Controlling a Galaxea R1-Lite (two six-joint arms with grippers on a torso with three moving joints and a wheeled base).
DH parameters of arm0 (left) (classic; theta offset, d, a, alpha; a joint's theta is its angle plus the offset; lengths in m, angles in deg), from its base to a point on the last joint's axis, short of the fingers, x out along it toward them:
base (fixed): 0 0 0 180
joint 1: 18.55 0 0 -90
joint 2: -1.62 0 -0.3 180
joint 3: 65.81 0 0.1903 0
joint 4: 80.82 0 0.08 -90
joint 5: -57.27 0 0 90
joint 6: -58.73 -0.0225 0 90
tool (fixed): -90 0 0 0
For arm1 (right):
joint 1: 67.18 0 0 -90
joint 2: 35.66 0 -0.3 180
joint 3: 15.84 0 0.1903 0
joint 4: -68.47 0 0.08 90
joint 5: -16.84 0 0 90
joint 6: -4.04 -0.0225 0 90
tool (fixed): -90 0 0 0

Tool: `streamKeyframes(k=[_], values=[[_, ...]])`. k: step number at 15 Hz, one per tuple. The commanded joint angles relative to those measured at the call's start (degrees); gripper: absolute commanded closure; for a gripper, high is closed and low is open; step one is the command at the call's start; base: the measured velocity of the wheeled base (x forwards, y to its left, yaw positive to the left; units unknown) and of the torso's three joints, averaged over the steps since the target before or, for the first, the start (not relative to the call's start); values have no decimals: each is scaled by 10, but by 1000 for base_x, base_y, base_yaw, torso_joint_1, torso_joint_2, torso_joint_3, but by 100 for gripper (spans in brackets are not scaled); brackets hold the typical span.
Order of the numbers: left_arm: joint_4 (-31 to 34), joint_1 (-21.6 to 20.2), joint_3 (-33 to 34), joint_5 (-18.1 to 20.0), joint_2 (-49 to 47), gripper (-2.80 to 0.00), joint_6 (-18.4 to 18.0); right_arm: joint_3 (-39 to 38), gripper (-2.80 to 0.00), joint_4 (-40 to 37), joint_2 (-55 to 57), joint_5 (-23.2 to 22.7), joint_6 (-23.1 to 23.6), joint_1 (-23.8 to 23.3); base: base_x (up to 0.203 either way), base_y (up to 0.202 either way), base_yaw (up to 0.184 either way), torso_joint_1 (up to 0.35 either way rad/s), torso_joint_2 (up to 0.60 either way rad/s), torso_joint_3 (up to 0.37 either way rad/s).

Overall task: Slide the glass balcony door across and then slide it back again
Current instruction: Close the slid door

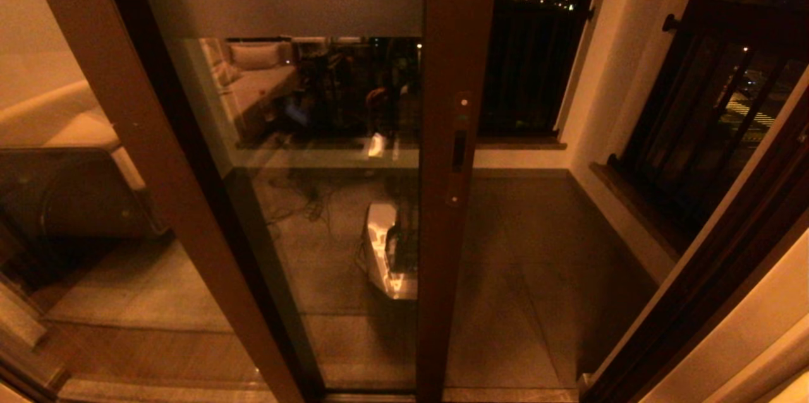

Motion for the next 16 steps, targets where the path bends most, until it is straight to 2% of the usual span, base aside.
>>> streamKeyframes(k=[1,3,6,9,13,15,16], values=[[1,0,0,0,0,0,0,0,0,0,1,1,-3,0,0,0,0,0,0,0],[1,0,0,0,0,0,0,23,0,5,1,3,-15,-1,0,0,0,0,0,0],[1,0,0,0,0,0,0,163,0,-8,60,-23,-16,-1,0,0,0,0,0,0],[1,0,0,0,0,0,0,296,0,-15,232,-101,-29,-1,0,0,0,0,0,0],[1,0,0,0,0,0,0,437,0,-18,467,-264,-67,8,0,0,0,0,0,0],[1,0,0,0,0,0,0,491,0,-19,574,-310,-86,45,0,0,0,0,0,0],[1,0,0,0,0,0,0,535,0,-20,616,-321,-111,76,0,0,0,0,0,0]])
